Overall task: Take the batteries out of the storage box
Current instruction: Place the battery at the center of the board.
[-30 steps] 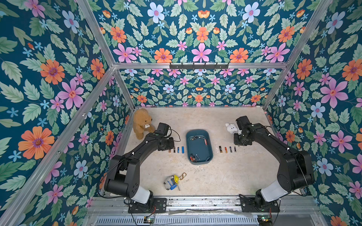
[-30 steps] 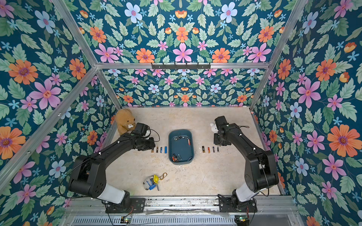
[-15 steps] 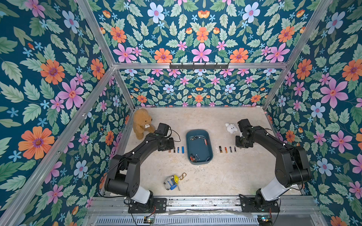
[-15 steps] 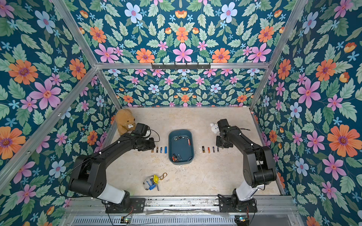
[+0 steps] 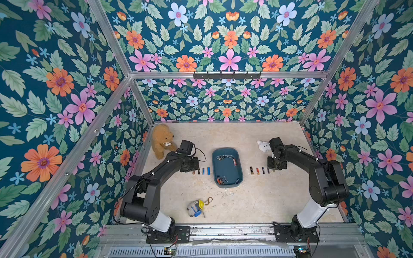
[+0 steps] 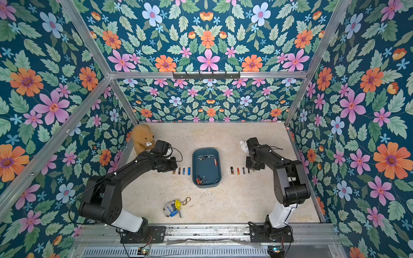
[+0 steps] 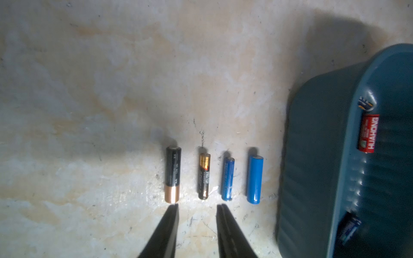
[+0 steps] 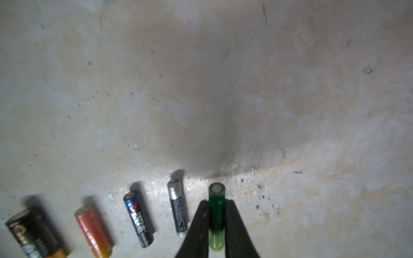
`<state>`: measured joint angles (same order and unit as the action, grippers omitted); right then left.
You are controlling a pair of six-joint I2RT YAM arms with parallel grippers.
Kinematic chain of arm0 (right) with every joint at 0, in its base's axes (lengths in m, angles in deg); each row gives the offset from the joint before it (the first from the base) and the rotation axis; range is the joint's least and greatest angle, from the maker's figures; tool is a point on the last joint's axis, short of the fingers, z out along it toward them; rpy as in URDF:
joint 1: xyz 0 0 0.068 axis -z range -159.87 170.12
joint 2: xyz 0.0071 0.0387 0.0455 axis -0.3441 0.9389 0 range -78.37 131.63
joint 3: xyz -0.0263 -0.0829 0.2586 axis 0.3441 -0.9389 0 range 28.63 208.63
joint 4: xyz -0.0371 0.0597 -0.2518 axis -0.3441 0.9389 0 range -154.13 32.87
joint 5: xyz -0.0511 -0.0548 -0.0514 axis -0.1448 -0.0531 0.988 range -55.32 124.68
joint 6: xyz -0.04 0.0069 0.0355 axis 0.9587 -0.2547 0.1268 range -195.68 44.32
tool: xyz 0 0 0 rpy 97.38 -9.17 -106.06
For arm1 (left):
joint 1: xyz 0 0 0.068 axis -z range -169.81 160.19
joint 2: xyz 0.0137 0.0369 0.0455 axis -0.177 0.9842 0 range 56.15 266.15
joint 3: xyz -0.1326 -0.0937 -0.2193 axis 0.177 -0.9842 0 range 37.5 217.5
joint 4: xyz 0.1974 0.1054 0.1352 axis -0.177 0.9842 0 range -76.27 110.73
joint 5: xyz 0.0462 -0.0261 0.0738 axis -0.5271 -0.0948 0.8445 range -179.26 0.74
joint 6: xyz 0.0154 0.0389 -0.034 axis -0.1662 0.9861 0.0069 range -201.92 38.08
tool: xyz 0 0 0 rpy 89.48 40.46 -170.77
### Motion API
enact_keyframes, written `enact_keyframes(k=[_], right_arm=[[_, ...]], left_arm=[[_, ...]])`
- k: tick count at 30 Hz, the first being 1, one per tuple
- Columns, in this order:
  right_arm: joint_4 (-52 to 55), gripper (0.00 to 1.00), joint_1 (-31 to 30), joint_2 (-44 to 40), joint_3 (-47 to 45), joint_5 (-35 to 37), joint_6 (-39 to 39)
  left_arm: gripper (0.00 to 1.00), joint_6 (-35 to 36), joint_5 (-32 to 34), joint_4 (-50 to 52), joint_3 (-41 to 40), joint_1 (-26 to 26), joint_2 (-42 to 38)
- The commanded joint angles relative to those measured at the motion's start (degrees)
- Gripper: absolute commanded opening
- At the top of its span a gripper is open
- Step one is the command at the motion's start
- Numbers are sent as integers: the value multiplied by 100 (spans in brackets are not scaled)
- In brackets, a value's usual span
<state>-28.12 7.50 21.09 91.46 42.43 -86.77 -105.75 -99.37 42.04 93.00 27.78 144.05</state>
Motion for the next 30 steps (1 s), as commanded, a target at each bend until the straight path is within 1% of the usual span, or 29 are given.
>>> enact_keyframes(k=[1,30], right_arm=[[-64,17,12,30,7,104,2],[-236,18,30,235,-161,62,101]], left_arm=[[35,58,27,63,21,-6,-5],[35,17,44,51,-54,-9,-57]])
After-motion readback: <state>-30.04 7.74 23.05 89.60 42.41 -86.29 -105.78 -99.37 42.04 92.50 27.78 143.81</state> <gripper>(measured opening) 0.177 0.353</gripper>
